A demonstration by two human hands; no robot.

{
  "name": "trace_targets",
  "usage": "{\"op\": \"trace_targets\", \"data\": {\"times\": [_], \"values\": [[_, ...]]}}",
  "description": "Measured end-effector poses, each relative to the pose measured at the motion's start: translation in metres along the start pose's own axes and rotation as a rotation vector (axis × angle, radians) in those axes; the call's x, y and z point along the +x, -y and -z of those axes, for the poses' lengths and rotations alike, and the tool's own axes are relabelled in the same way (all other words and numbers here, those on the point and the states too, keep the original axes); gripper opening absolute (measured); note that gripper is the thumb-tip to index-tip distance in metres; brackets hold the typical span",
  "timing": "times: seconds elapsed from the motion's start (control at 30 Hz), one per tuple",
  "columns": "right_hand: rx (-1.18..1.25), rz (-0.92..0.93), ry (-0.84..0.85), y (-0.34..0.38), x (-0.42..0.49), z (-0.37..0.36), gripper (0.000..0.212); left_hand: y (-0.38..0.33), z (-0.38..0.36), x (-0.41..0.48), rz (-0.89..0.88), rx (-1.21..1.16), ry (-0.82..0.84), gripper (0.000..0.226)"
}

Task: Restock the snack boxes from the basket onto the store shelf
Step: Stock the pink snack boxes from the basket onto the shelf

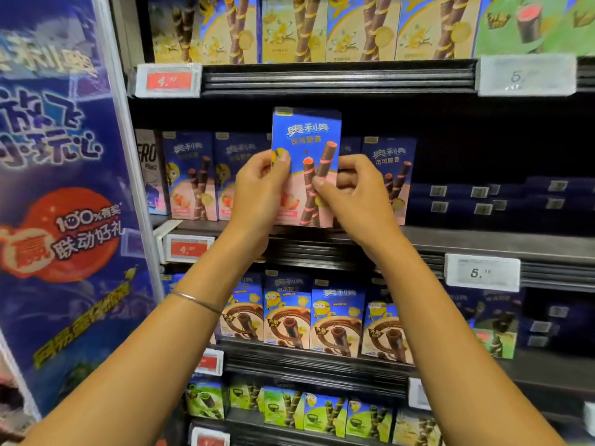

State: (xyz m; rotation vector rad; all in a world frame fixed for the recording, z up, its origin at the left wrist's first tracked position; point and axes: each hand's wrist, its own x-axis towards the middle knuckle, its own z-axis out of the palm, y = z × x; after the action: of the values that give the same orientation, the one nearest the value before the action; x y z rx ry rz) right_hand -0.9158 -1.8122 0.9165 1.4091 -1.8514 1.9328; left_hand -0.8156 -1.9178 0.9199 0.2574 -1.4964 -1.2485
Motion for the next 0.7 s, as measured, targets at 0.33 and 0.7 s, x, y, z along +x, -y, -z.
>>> {"op": "trace_targets", "data": {"times": [0.33,0.7], "values": [[-0.202,-0.162,-0.17,-0.034,0.005,0.062,0.02,0.033,0.025,0.021,-0.074,0.769,-0.255,0.111],[-0.435,-0.144,-0.192,-0.035,0.011,0.047,0.033,0.038,0.082,0.057,0.134,0.667,-0.402,0.154]]}}
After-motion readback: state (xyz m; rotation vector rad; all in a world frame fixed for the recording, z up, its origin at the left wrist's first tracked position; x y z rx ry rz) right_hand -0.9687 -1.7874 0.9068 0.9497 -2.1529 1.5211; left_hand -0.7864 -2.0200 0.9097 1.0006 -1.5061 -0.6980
